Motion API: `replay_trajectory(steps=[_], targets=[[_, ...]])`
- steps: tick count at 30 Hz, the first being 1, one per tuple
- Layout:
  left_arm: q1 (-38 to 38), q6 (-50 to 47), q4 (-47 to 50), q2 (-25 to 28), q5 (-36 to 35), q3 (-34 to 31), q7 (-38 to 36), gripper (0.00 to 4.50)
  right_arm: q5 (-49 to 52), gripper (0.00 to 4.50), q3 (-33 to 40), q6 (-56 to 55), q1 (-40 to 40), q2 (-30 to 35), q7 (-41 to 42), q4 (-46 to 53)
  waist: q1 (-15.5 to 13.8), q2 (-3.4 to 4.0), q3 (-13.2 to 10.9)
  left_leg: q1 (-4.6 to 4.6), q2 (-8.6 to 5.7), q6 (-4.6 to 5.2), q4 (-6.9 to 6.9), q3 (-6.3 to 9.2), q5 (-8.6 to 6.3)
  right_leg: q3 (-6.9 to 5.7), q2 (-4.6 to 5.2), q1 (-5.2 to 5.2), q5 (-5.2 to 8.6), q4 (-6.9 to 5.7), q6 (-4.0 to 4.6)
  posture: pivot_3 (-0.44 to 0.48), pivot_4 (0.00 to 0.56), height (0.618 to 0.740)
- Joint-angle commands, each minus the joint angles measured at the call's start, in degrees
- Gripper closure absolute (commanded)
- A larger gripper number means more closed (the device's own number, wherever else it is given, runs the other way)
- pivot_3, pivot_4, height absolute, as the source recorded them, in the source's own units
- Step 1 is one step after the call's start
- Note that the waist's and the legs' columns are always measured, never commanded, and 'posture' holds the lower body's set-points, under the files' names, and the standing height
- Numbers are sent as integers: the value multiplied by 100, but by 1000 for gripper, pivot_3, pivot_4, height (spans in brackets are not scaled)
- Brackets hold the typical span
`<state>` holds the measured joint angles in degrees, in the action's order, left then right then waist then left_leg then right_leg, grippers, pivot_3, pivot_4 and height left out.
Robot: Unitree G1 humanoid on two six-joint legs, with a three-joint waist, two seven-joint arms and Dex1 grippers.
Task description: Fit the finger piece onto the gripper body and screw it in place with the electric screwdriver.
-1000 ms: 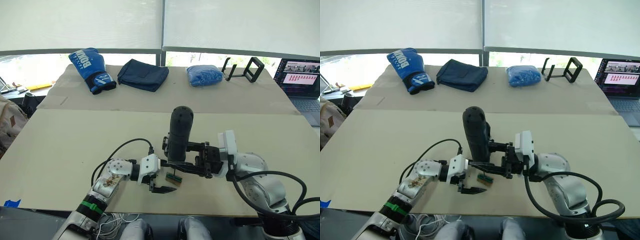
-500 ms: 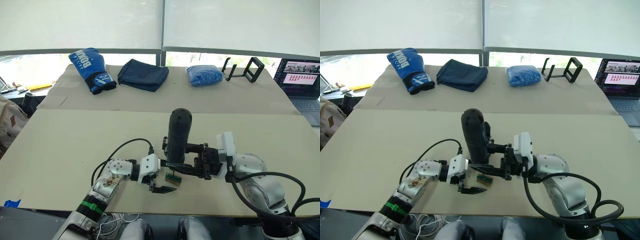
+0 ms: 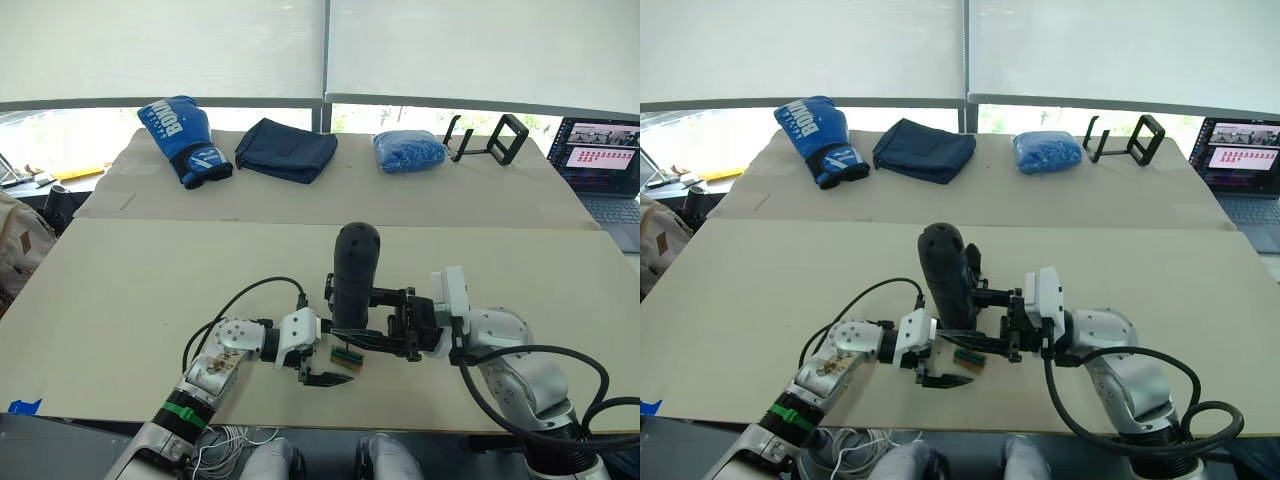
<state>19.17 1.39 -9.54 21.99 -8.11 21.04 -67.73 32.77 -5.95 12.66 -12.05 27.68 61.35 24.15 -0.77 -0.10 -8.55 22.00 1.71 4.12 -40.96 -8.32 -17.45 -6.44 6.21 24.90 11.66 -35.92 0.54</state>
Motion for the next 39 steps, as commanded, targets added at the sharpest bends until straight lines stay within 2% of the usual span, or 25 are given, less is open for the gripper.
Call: replay_trajectory(steps=[1,11,18,27,31,36,39], targets=[[-202,35,-304,17,10,79,-86,71,330,2560,176,17,-96,1,-5,250,6,0,0,1,0,0,0,0,0,0,1,1,0,0,0,0,150,740],[-149,361,-310,147,-567,-391,-514,71,600,2560,326,89,-319,167,-98,433,31,-2,-2,12,3,-4,1,0,2,1,1,15,-1,-2,2,0,150,740],[-288,438,288,295,-1384,-930,-893,71,932,2560,483,340,-464,247,-279,709,37,-8,-9,30,7,-10,0,1,6,-7,-2,30,-2,-4,4,0,150,740],[-625,-778,1729,792,-2484,-1671,-636,71,1764,2560,948,957,-908,413,-832,1014,17,-10,-13,33,5,-8,-1,4,4,-9,0,27,-2,4,4,0,150,740],[-681,-1187,2076,990,-2812,-1958,-510,71,2035,2560,1114,1176,-1083,584,-931,1117,18,-11,-14,32,5,-10,0,4,6,-10,-6,26,-2,1,4,0,150,740],[-447,-1886,2551,1054,-3431,-2335,-67,71,2404,2560,1335,1405,-1383,735,-1146,1087,11,-14,-17,33,4,-11,0,3,6,-9,-19,26,-1,1,3,0,150,740],[-319,-2064,2590,1052,-3464,-2455,211,71,2495,2560,1415,1468,-1488,843,-1149,1052,3,-17,-18,33,0,-11,-1,4,6,-10,-19,21,-1,1,2,0,150,740]])
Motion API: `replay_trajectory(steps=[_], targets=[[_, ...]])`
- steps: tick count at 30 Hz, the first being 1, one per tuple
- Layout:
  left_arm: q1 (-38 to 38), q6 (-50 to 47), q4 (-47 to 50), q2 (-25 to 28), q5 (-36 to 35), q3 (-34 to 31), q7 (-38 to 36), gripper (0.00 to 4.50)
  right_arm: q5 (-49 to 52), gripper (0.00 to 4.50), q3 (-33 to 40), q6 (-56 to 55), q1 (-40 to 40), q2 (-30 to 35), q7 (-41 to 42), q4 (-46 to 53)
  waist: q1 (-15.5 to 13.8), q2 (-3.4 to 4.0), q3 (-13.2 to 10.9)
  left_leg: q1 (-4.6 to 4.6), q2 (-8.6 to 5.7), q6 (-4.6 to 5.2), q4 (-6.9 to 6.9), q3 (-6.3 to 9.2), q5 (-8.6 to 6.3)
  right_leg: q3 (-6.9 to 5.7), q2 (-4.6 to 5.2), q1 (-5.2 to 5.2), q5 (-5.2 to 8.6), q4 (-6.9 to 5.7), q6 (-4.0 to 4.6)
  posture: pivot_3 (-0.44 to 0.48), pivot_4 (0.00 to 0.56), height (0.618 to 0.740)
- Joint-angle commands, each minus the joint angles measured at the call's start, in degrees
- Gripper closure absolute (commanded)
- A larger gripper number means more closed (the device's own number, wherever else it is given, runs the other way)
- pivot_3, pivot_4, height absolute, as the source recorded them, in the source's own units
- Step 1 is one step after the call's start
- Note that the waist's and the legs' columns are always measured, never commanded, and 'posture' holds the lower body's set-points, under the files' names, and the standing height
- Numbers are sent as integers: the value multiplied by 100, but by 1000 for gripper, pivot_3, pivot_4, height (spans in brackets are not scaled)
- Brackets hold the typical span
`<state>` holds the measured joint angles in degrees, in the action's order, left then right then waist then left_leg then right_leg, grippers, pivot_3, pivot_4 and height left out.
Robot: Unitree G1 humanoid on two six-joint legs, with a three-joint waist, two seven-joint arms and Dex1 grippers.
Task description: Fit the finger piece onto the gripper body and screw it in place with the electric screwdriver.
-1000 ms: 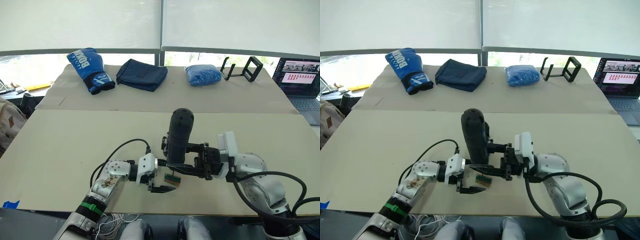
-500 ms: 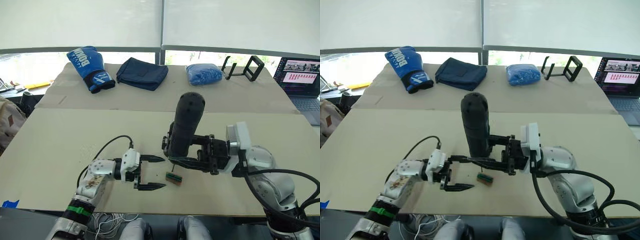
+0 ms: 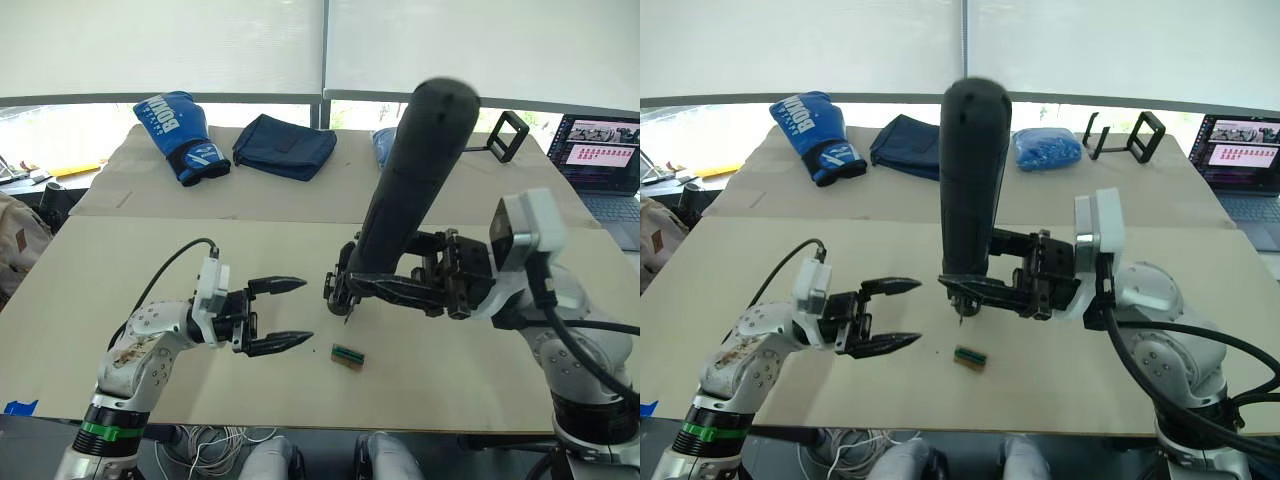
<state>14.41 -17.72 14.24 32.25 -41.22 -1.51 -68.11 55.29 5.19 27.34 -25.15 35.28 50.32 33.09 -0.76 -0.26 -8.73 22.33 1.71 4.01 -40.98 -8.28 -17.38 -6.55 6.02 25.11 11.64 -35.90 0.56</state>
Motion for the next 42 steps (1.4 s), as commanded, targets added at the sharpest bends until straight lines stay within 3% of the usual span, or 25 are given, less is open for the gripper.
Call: replay_trajectory(steps=[1,7,12,20,32,42], targets=[[169,-91,132,57,1,-187,281,71,253,2560,318,16,-199,110,-40,148,7,0,0,0,-2,0,1,-1,0,1,0,0,0,0,-1,0,150,740],[43,331,-646,238,1297,282,563,71,294,2560,355,47,-272,214,-43,106,15,0,0,-3,-1,-10,3,-7,6,9,-31,1,0,0,0,0,150,740],[1,762,-1135,-205,1932,668,888,71,336,2560,366,83,-347,275,-118,129,3,-3,-2,-1,0,-10,3,-8,5,16,-31,4,1,1,0,0,150,740],[546,871,-1976,-1057,2718,1247,1550,71,332,2560,339,154,-385,307,-151,142,-1,-8,-4,1,-1,-6,1,-7,4,15,-22,3,-1,0,0,0,150,740],[992,1320,-2867,-1533,3255,1391,1849,71,285,2560,386,122,-191,371,-123,182,-4,-10,-5,1,0,-2,0,-6,3,7,-8,4,-2,-3,0,0,150,740],[955,1236,-2750,-1749,3210,1472,1750,71,182,2560,421,25,30,372,-15,223,5,-10,-5,1,-2,2,0,-5,1,-1,0,3,-3,-4,-1,0,150,740]])
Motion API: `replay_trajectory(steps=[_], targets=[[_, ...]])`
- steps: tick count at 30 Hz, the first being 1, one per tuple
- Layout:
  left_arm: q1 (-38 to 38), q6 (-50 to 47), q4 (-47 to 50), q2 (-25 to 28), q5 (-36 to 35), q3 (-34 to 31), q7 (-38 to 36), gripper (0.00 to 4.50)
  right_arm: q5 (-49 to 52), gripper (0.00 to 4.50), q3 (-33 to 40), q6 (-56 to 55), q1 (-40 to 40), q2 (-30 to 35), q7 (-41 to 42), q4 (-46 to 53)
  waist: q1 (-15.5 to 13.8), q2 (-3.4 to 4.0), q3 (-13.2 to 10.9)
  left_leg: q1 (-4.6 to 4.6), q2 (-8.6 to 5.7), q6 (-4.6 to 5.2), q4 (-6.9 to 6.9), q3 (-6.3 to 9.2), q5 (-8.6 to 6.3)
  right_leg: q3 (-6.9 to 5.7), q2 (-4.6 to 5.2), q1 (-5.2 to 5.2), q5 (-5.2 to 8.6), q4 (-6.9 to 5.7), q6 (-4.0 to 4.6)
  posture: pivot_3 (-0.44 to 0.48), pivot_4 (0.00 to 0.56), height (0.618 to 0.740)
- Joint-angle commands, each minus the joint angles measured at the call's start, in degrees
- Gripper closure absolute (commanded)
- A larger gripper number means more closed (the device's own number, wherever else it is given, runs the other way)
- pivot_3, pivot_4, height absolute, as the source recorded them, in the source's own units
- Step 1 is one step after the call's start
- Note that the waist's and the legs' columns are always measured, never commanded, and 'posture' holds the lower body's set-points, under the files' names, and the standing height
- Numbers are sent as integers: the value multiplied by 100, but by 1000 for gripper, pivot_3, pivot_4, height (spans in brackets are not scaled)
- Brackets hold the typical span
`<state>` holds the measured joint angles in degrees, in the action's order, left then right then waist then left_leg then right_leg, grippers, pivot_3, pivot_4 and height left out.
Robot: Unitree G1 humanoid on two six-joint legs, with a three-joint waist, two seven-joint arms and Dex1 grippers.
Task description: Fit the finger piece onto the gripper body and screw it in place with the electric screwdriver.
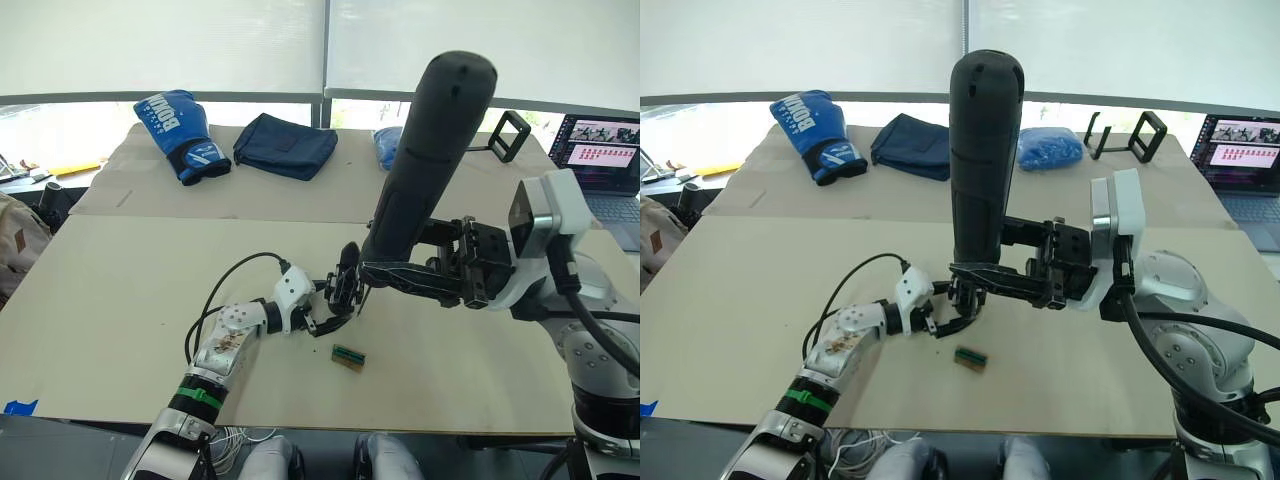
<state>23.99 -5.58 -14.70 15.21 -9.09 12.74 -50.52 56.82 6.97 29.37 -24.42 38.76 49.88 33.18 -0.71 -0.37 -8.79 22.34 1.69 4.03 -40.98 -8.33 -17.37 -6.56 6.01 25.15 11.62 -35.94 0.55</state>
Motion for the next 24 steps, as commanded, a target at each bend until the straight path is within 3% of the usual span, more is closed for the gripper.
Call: replay_trajectory(steps=[1,5,8,11,16,24], targets=[[9,24,126,-55,24,53,15,71,21,2560,245,-184,-23,23,41,225,0,0,0,0,0,0,0,0,0,0,0,0,0,0,0,0,150,740],[38,71,57,-75,174,89,140,71,-2,2560,254,-190,15,20,70,248,-3,0,0,0,0,0,-1,1,0,0,1,0,0,0,0,0,150,740],[54,81,17,-96,207,126,101,905,-24,2560,247,-192,15,22,88,240,-6,0,0,-1,0,1,-1,1,0,0,1,-2,0,0,0,0,150,740],[74,104,-26,-95,226,129,50,2242,-38,2560,252,-191,28,25,106,246,-10,0,0,-1,0,1,-2,1,0,0,2,-2,0,0,0,0,150,740],[337,178,-333,65,-67,-99,-469,2235,-54,2560,293,-182,57,48,117,264,-9,0,0,0,-1,1,-2,1,0,-2,2,-2,0,0,0,0,150,740],[931,933,-1295,377,-258,-89,-1972,2235,-47,2560,319,-153,118,66,135,302,16,-1,-1,2,-1,-1,-1,-1,1,-7,-10,2,0,-1,0,0,150,740]])
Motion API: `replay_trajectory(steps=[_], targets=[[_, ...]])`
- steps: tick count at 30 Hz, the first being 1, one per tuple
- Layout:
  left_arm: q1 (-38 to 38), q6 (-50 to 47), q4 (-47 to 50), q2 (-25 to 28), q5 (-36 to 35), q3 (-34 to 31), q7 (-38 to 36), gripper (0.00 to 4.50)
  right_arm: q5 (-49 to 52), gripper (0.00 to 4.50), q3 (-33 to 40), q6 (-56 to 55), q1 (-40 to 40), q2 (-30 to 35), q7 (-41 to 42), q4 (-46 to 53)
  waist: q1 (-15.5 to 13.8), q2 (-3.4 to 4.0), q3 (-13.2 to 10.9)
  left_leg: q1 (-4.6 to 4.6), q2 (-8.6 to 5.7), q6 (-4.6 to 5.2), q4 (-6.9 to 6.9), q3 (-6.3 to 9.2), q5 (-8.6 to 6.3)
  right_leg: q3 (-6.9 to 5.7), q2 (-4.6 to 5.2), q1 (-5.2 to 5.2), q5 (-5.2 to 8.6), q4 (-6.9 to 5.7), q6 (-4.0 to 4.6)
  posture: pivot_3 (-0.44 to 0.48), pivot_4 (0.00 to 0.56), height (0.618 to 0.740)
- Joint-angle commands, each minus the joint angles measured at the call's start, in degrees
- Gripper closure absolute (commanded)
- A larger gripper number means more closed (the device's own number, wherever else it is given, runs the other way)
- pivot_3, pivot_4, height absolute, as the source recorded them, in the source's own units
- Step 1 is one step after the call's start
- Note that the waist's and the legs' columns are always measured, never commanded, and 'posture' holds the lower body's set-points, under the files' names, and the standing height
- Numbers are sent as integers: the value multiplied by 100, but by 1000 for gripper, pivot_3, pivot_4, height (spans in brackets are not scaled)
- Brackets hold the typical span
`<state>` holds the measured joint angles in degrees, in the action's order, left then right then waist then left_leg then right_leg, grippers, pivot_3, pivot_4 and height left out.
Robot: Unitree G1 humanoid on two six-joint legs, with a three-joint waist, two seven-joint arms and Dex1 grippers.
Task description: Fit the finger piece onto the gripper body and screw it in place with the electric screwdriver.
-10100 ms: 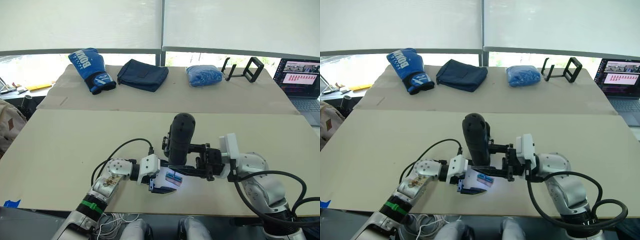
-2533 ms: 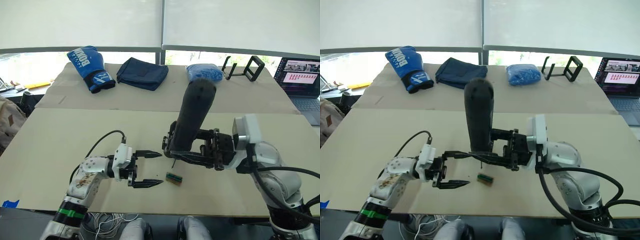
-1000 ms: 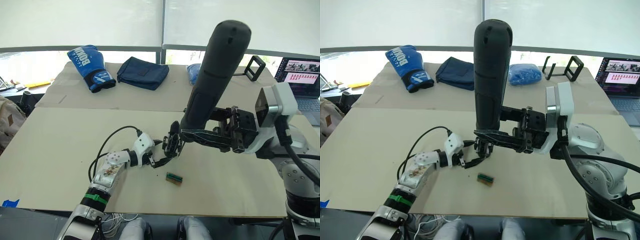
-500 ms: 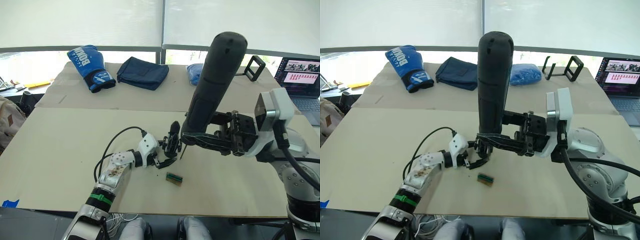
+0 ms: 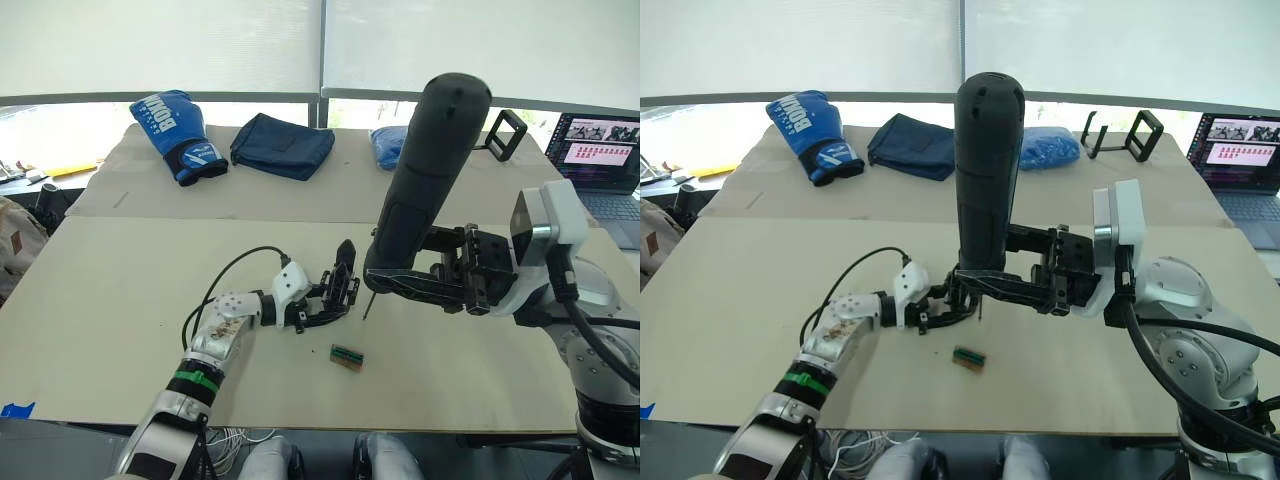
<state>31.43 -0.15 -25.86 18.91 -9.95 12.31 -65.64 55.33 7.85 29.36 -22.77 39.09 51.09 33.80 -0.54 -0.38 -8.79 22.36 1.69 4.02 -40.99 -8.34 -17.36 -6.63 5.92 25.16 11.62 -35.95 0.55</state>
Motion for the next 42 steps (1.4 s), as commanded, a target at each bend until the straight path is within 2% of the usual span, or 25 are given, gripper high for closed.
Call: replay_trajectory(steps=[1,5,11,24,28,32,33,37,42], targets=[[231,472,-296,-3,-136,-59,-466,2235,97,2560,227,-152,-51,31,16,239,-7,0,0,0,0,0,0,0,0,0,0,0,0,0,0,0,150,740],[316,1096,-716,3,129,42,-590,2235,92,2560,222,-150,-47,29,3,257,-11,-1,0,4,-2,1,-3,0,0,-1,3,0,0,3,0,0,150,740],[304,1389,-1074,-190,161,-2,-487,2235,98,2560,218,-130,-36,34,-32,301,-24,0,0,3,-3,2,-4,3,-1,-2,7,-3,0,2,0,0,150,740],[484,1419,-1252,-547,272,27,-438,2235,105,2560,191,-107,-55,37,-45,304,-120,0,0,9,-21,22,-21,17,-4,-15,28,-12,-6,3,-10,0,150,740],[472,1053,-1289,-599,263,-14,-379,2235,99,2560,185,-107,-45,31,-65,317,-139,0,0,14,-21,28,-29,20,-7,-18,29,-12,-9,3,-15,0,150,740],[438,1082,-1252,-602,323,-99,-213,244,111,2560,189,-107,-26,31,-71,331,-160,0,0,17,-21,37,-41,23,-13,-19,30,-16,-12,4,-21,0,150,740],[415,1062,-1225,-584,313,-108,-219,64,115,2560,187,-106,-25,29,-73,333,-159,0,0,18,-22,39,-43,24,-14,-19,31,-16,-14,4,-23,0,150,740],[233,1086,-968,-424,326,-174,-79,64,126,2560,184,-103,-11,25,-70,351,-141,0,0,23,-20,45,-54,24,-18,-19,32,-15,-17,4,-28,0,150,740],[-239,757,-115,-231,146,-289,83,64,131,2560,203,-106,19,39,-49,346,-24,0,0,26,-15,44,-54,26,-18,-18,31,-13,-17,3,-28,0,150,740]])
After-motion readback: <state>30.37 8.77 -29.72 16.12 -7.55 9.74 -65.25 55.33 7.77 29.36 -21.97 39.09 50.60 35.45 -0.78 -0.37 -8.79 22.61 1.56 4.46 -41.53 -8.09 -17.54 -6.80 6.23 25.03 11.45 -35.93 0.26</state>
